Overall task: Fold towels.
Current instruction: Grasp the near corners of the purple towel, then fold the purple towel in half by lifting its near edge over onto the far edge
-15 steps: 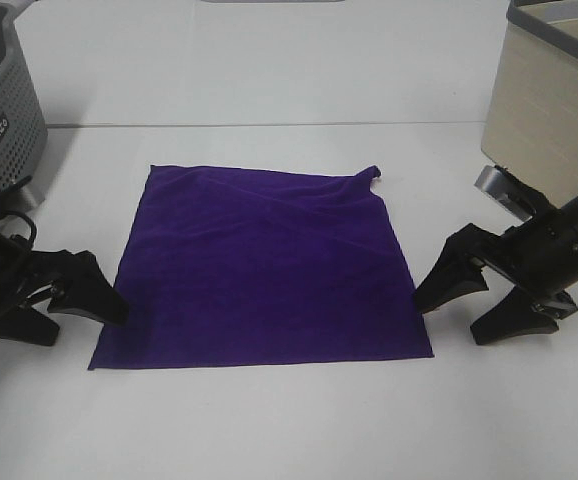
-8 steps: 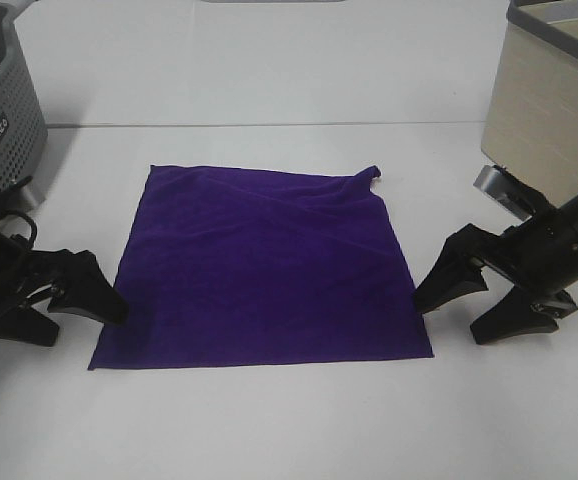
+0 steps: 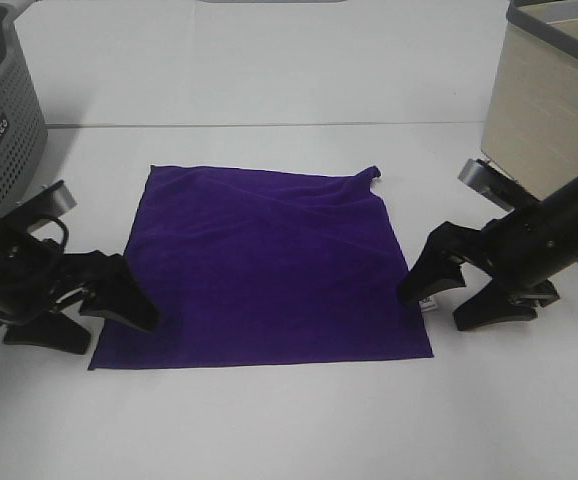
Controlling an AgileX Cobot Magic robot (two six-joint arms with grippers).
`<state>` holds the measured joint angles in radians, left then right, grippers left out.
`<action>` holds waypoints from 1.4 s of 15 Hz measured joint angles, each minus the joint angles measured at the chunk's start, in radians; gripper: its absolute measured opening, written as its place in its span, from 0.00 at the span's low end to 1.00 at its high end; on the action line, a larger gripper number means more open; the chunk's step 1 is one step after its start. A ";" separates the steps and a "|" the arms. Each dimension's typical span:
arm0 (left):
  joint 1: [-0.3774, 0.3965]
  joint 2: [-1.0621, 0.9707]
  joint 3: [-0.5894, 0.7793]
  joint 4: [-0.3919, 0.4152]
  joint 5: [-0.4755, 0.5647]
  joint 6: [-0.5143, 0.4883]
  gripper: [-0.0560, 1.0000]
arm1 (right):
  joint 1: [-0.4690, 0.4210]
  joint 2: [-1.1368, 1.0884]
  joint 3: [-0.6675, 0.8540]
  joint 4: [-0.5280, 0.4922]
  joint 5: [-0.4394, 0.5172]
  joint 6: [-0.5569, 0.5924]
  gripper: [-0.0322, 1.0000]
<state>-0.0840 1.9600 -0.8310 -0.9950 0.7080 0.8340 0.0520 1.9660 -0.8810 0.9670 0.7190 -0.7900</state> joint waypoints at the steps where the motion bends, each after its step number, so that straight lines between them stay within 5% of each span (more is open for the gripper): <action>1: -0.041 0.021 -0.025 -0.019 0.021 -0.016 0.94 | 0.056 0.012 -0.008 0.012 -0.029 0.000 0.84; 3: -0.107 0.067 -0.097 -0.032 0.045 -0.089 0.91 | 0.160 0.050 -0.058 0.025 -0.049 0.000 0.80; 7: -0.144 0.116 -0.162 -0.016 0.071 -0.185 0.78 | 0.184 0.113 -0.150 -0.078 0.009 0.101 0.62; 11: -0.144 0.130 -0.163 0.015 0.044 -0.200 0.45 | 0.184 0.127 -0.156 -0.129 -0.006 0.133 0.22; 13: -0.144 0.140 -0.175 0.047 0.040 -0.203 0.18 | 0.184 0.128 -0.156 -0.137 -0.003 0.134 0.06; 15: -0.144 0.149 -0.197 0.076 0.046 -0.203 0.06 | 0.184 0.128 -0.156 -0.139 0.003 0.134 0.06; 21: -0.150 0.113 -0.231 0.174 0.067 -0.191 0.05 | 0.188 0.048 -0.138 -0.197 0.034 0.135 0.06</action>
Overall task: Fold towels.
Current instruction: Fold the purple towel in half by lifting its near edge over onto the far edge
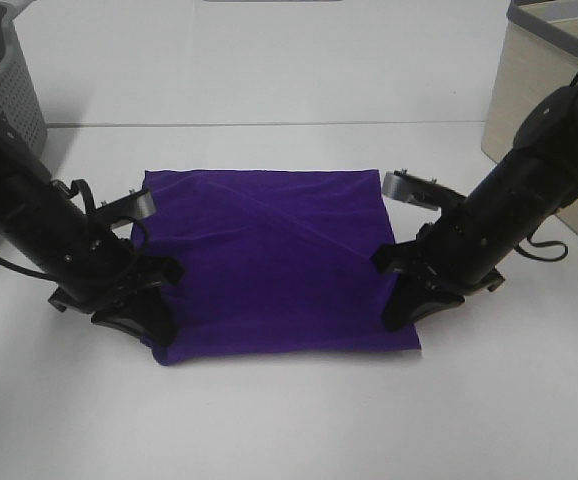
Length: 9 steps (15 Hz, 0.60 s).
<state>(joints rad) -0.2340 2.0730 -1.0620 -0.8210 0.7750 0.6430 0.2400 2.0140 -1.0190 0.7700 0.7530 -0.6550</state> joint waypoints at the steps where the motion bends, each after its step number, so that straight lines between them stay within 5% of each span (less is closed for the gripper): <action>1: -0.002 -0.033 0.000 0.003 -0.008 0.000 0.05 | 0.000 -0.045 -0.004 0.000 0.000 0.000 0.06; 4: -0.002 -0.127 -0.045 0.005 -0.028 -0.021 0.05 | 0.000 -0.117 -0.106 -0.025 0.008 0.028 0.06; 9: 0.010 -0.028 -0.358 0.064 -0.066 -0.049 0.05 | 0.000 0.007 -0.465 -0.172 -0.026 0.151 0.06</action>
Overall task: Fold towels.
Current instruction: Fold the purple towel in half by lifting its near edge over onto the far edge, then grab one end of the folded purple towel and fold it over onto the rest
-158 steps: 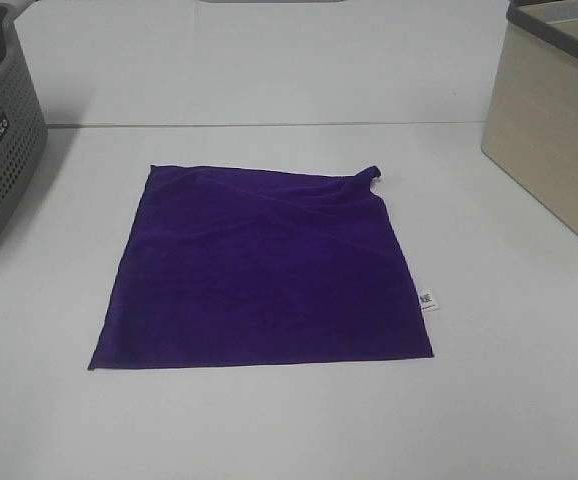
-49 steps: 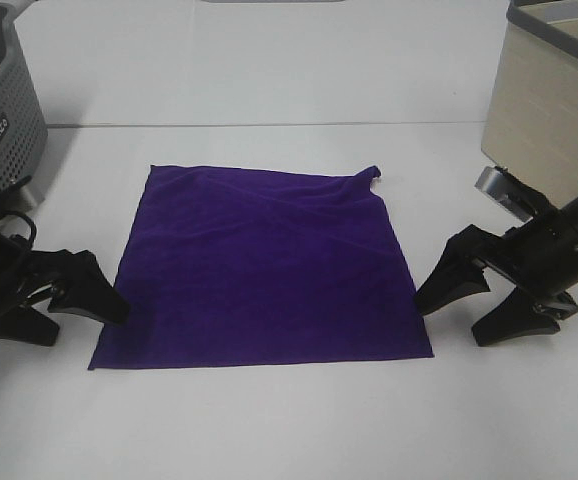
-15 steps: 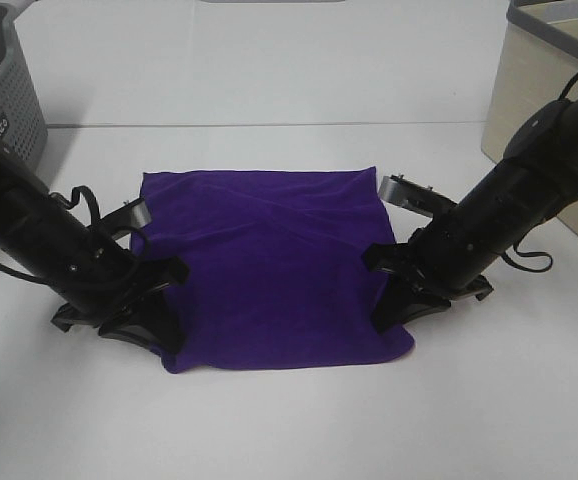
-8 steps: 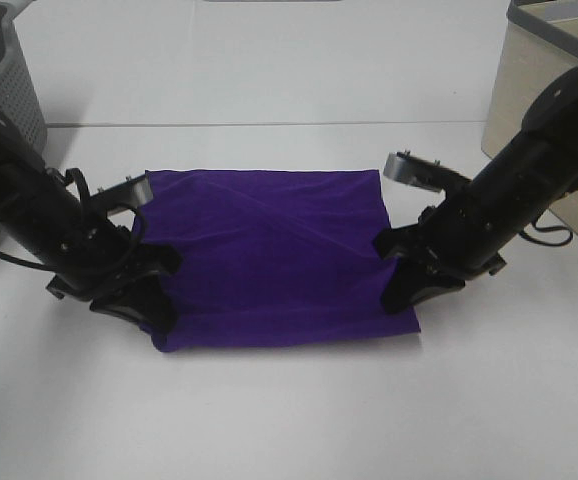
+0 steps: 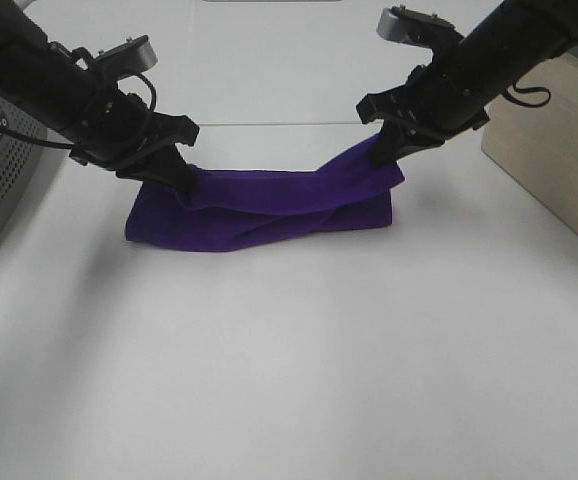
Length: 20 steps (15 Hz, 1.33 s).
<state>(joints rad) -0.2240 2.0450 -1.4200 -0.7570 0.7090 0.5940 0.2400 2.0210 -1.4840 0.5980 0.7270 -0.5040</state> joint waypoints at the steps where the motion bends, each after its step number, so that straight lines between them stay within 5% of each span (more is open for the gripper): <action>1: 0.007 0.033 -0.050 0.018 -0.012 0.000 0.05 | 0.000 0.037 -0.067 -0.041 -0.001 0.030 0.06; 7: 0.022 0.204 -0.318 0.091 -0.035 -0.003 0.05 | 0.000 0.220 -0.289 -0.113 -0.050 0.111 0.06; 11: 0.022 0.266 -0.378 0.162 -0.034 -0.009 0.05 | 0.000 0.289 -0.309 -0.113 -0.052 0.124 0.07; 13: 0.022 0.270 -0.378 0.170 -0.057 -0.024 0.10 | 0.000 0.291 -0.309 -0.113 -0.059 0.125 0.18; 15: 0.022 0.270 -0.380 0.184 -0.056 -0.028 0.31 | 0.000 0.291 -0.311 -0.113 -0.062 0.126 0.48; 16: 0.022 0.270 -0.380 0.205 -0.035 -0.071 0.61 | 0.000 0.291 -0.312 -0.127 -0.039 0.128 0.71; 18: 0.022 0.256 -0.380 0.295 0.031 -0.203 0.78 | 0.000 0.272 -0.326 -0.174 0.065 0.129 0.82; 20: 0.026 0.235 -0.404 0.429 0.117 -0.309 0.81 | 0.000 0.227 -0.338 -0.191 0.166 0.129 0.84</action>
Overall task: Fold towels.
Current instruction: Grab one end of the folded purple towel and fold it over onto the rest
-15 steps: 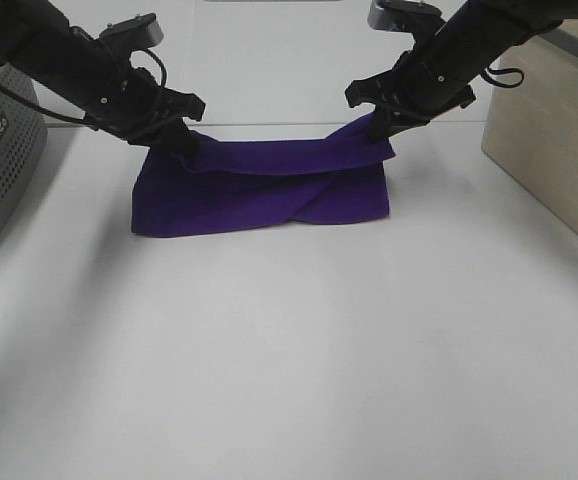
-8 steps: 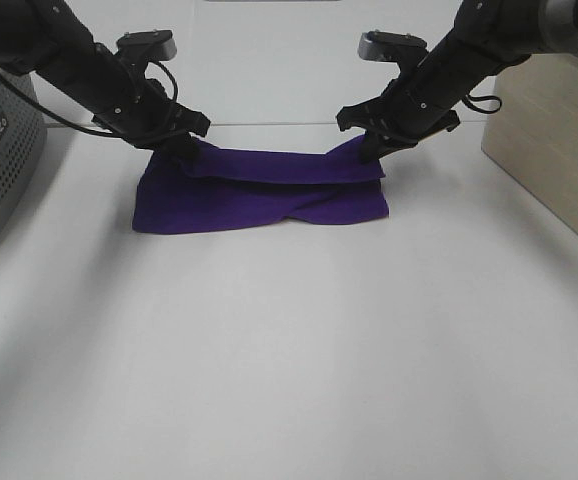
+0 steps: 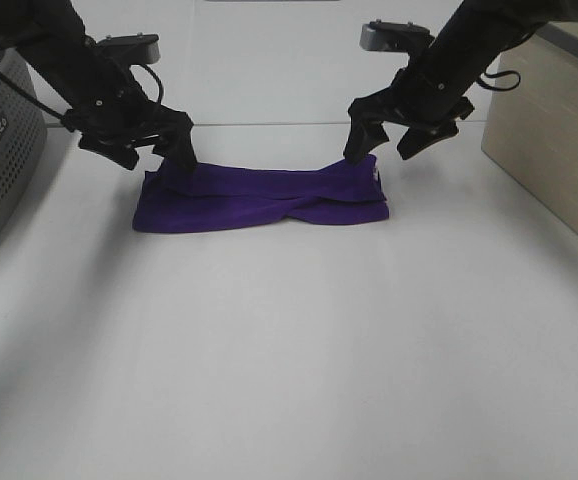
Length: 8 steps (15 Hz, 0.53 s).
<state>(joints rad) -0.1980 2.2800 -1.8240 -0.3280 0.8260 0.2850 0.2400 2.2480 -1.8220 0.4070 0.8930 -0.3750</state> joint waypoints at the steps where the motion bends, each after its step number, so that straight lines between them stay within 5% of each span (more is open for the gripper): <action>1: 0.011 -0.004 -0.010 0.042 0.032 -0.032 0.81 | 0.000 -0.034 -0.005 0.000 0.039 0.000 0.84; 3: 0.065 0.006 -0.014 0.026 0.071 -0.049 0.82 | 0.000 -0.079 -0.009 0.000 0.097 0.001 0.85; 8: 0.185 0.128 -0.015 -0.282 0.142 0.118 0.82 | 0.000 -0.095 -0.009 -0.001 0.132 0.003 0.85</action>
<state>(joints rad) -0.0130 2.4080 -1.8390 -0.6100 0.9680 0.4030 0.2400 2.1530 -1.8310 0.4060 1.0250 -0.3720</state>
